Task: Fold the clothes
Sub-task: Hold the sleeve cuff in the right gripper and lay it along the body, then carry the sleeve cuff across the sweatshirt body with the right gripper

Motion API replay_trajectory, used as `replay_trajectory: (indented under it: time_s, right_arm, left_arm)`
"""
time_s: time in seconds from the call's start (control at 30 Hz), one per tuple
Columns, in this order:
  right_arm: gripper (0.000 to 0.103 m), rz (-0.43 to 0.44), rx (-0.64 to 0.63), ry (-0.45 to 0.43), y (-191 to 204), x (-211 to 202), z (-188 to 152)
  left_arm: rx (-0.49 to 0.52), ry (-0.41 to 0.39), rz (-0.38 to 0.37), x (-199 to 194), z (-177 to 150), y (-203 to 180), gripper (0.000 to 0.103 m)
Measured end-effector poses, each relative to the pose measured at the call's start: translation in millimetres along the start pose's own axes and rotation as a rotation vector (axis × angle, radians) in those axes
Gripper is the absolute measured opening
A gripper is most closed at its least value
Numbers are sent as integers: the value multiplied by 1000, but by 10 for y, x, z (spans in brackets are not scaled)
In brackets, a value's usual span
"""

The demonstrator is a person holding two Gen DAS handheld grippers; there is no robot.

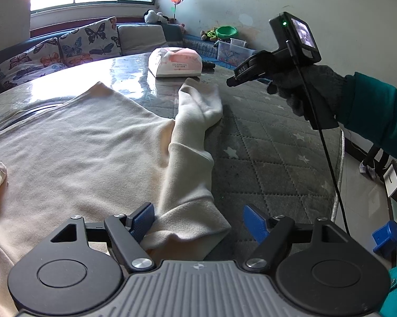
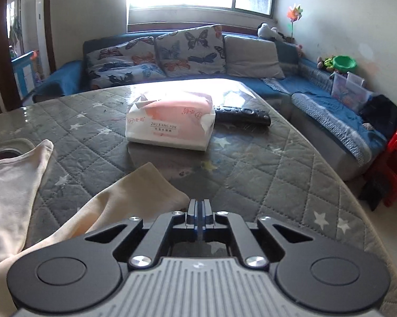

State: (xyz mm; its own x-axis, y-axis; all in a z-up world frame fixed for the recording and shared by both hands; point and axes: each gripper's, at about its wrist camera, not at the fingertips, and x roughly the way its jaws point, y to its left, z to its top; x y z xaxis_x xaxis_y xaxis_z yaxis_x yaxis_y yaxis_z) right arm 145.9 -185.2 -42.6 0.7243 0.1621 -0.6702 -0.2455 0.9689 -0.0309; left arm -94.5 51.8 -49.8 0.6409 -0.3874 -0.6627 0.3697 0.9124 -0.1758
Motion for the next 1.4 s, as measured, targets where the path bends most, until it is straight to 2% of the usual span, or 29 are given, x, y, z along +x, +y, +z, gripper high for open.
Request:
replay_trajectory:
  time_s: [0.1,0.23,0.27,0.5,0.57,0.6,0.63,0.93,1.0,1.03,1.07,1.2,1.27,1.33,1.4]
  right_arm:
    - [7,80,8,-6,51,-15,57]
    - [17,170,20,5,258,93,183]
    - [22,175,26,11,306,145,212]
    - [26,131,55,101,549,552,287]
    - [23,100,25,96,616,584,255]
    - [17,91,14,93,639,590,244]
    - [3,92,8,89,645,582,241]
    - [2,142,14,-60,443,106,313]
    - [2,153,30,-106,326,-74,343]
    - [1,159,42,-126,259,-151,339]
    - [2,166,53,-145,193,-229,334]
    - [2,165,92,-178,-86,-482,178]
    - [2,125,92,-140,-202,-491,21]
    - [2,56,61,-67,-319,-426,-179]
    - [5,3,16,-22,-387,-365,-310]
  left_arm:
    - [-18,7,8,-7,42,14,78]
    - [-30,-8,25,-39,111,12,78]
    - [-30,-13,27,-45,131,4,78]
    - [-1,-39,25,44,305,-112,78]
    - [-7,-38,11,101,341,-133,78]
    - [-4,-35,6,130,353,-154,77]
    - [2,-32,2,156,364,-179,76]
    - [59,-29,46,328,389,-301,68]
    - [75,-17,58,390,390,-314,64]
    - [79,-8,62,423,390,-314,58]
    - [73,7,59,459,389,-298,47]
    - [77,16,49,475,380,-236,27]
    - [56,35,-10,439,376,-180,17]
    - [59,55,-63,392,342,-155,16]
    - [90,61,-79,336,303,-173,15]
